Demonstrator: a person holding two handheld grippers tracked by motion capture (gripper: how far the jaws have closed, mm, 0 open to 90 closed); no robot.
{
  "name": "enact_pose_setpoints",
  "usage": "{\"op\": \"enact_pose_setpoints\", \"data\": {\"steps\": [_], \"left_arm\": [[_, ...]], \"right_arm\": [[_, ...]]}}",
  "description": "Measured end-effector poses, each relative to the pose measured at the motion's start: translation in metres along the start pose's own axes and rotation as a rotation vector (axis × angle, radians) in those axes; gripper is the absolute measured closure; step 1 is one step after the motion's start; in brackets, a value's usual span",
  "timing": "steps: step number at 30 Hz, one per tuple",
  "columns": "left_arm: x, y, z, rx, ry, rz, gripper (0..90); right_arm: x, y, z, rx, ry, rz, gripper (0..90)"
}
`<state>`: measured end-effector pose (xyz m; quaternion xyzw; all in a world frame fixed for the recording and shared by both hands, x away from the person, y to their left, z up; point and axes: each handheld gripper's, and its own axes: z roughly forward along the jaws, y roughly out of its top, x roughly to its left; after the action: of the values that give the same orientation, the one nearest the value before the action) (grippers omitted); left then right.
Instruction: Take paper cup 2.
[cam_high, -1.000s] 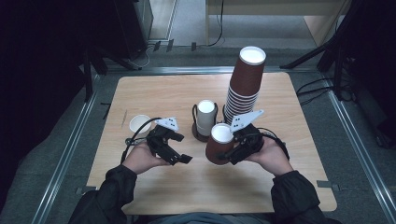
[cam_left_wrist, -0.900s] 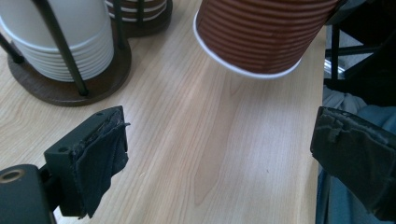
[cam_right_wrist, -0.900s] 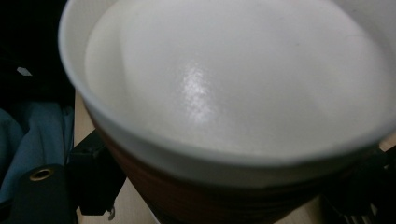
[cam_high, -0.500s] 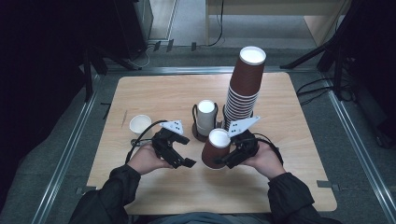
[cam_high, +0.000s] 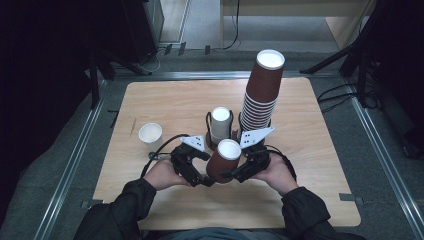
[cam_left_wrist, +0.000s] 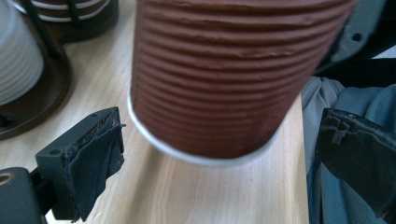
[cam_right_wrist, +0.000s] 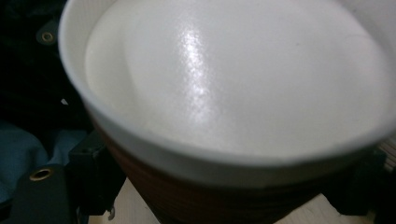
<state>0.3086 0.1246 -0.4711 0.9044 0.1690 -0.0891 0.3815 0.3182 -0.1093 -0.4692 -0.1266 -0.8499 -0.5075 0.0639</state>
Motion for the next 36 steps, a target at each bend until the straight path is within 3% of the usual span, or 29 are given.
{"op": "enact_pose_setpoints", "data": {"steps": [19,20,27,36], "left_arm": [[-0.0018,0.0018,0.0028,-0.012,-0.005,-0.011,1.4],[-0.0023,0.0019,0.0020,-0.012,-0.001,-0.002,4.3],[-0.0032,0.0021,-0.0027,-0.028,0.005,0.008,7.7],[-0.0003,0.0013,-0.0054,-0.022,-0.005,-0.002,11.4]], "right_arm": [[0.0068,0.0064,0.0092,-0.119,0.065,0.025,15.3],[0.0066,0.0063,0.0090,-0.126,0.065,0.028,15.3],[0.0061,0.0064,0.0069,-0.141,0.063,0.025,15.6],[0.0057,0.0075,0.0036,-0.105,0.053,0.022,15.6]]}}
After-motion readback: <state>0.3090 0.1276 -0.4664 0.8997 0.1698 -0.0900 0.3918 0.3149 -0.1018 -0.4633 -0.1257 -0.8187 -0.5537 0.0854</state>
